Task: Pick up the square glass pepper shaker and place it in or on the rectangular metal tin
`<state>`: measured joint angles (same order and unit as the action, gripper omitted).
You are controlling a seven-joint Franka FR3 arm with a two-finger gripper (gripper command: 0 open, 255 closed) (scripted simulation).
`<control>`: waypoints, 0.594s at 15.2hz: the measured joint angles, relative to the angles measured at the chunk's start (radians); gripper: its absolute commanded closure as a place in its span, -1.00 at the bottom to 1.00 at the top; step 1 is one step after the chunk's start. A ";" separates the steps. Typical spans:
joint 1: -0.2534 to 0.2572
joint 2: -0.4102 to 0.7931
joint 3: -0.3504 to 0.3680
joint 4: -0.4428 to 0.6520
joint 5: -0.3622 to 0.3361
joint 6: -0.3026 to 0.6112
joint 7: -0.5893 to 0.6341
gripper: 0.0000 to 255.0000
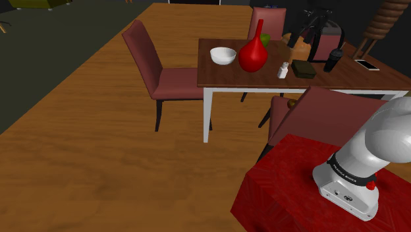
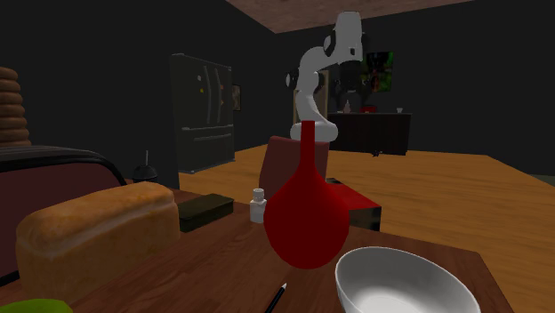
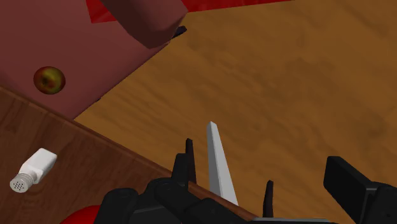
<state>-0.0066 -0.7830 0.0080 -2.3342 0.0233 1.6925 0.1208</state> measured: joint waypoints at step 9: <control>-0.042 0.071 -0.128 -0.078 -0.070 0.166 -0.144 -1.00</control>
<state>-0.0484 -0.7117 -0.1198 -2.4120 -0.0462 1.8586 -0.0229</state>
